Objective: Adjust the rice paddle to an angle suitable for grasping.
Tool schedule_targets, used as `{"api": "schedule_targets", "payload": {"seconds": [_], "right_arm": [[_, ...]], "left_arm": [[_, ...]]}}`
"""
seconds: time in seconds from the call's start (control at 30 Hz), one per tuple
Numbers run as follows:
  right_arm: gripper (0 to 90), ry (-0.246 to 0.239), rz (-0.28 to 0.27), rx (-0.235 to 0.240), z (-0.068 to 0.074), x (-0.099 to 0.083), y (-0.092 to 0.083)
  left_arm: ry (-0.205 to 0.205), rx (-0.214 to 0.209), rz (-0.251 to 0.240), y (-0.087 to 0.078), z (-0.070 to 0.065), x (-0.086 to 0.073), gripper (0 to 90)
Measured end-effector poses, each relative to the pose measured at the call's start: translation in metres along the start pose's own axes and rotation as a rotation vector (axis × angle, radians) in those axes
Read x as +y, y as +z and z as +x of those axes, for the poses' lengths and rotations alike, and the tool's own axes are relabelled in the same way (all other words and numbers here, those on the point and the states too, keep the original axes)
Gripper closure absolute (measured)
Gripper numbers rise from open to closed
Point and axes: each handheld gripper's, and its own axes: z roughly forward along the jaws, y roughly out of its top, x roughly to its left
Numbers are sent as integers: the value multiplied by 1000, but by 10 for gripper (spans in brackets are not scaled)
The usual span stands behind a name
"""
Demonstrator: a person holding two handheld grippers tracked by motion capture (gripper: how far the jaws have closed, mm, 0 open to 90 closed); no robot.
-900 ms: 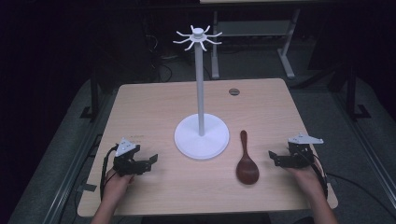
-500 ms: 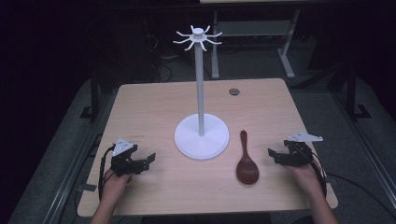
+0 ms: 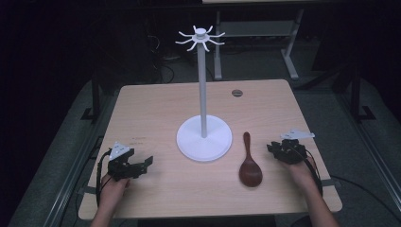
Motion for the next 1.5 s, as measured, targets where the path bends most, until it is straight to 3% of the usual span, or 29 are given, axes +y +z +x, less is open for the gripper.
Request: {"api": "schedule_targets", "payload": {"seconds": [0.03,0.13,0.73,1.03,1.07,1.13,1.5], "right_arm": [[830,9,-10,23,-1,4,6],[894,9,-3,34,-2,9,11],[898,-5,26,50,-3,41,44],[897,-53,40,91,6,37,52],[898,-90,41,89,11,35,53],[898,-107,48,88,14,35,54],[898,-113,38,127,19,36,56]], "left_arm": [[5,-3,0,0,0,0,126],[0,3,6,1,0,-1,126],[-4,-3,10,6,-2,-1,127],[-9,-2,12,5,-2,0,127],[-2,-3,6,4,-2,0,127],[-1,-5,4,3,-3,0,127],[3,-6,-1,4,-4,0,127]]}}
